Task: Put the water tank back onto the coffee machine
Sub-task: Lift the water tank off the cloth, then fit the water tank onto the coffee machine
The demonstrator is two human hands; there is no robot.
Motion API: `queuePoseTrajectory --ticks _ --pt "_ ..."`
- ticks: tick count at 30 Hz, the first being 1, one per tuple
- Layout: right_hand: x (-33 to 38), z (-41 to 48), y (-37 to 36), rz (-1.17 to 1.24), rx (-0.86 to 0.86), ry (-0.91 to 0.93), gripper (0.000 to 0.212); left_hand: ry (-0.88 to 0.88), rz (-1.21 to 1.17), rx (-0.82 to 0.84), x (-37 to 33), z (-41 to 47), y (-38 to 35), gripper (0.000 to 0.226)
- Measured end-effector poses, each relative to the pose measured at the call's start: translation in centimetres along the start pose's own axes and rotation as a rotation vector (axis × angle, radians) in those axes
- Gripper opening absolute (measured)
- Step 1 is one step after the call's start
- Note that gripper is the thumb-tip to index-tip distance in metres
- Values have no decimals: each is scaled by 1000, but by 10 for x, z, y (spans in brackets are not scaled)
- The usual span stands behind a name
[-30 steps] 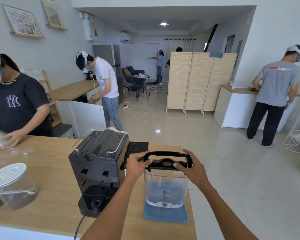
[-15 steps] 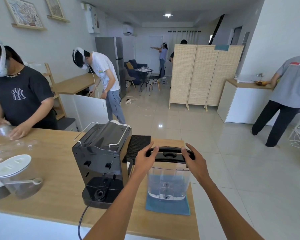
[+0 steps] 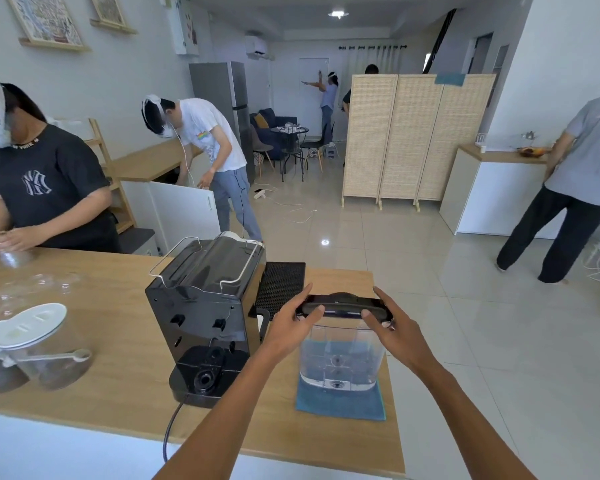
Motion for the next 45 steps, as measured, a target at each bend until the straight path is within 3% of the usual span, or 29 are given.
queuePoseTrajectory --ticks 5,12,17,29,38,45 --pt "-8 -5 -12 -72 70 68 81 -25 184 5 11 -9 -6 85" --pt "-10 -5 -11 -102 27 129 80 -70 289 -17 10 -10 -7 79" --pt "-9 -8 -13 -155 60 203 100 -110 345 -5 12 -10 -9 82" --pt "3 -12 -13 -183 35 248 100 -164 212 -71 20 -26 3 82" --pt "69 -22 -25 -217 70 283 99 -180 178 -200 -17 -90 61 77" --pt "116 -35 -72 -147 104 237 98 -183 156 -298 -5 -124 125 80"
Point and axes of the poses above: each hand's wrist, its own z-axis towards the middle knuckle, its own y-axis out of the back of the hand, x = y × z, the point moved 10 cm from there along z, towards the middle knuckle, and after that the axes turned 10 degrees about y, right-handed, at the moved point
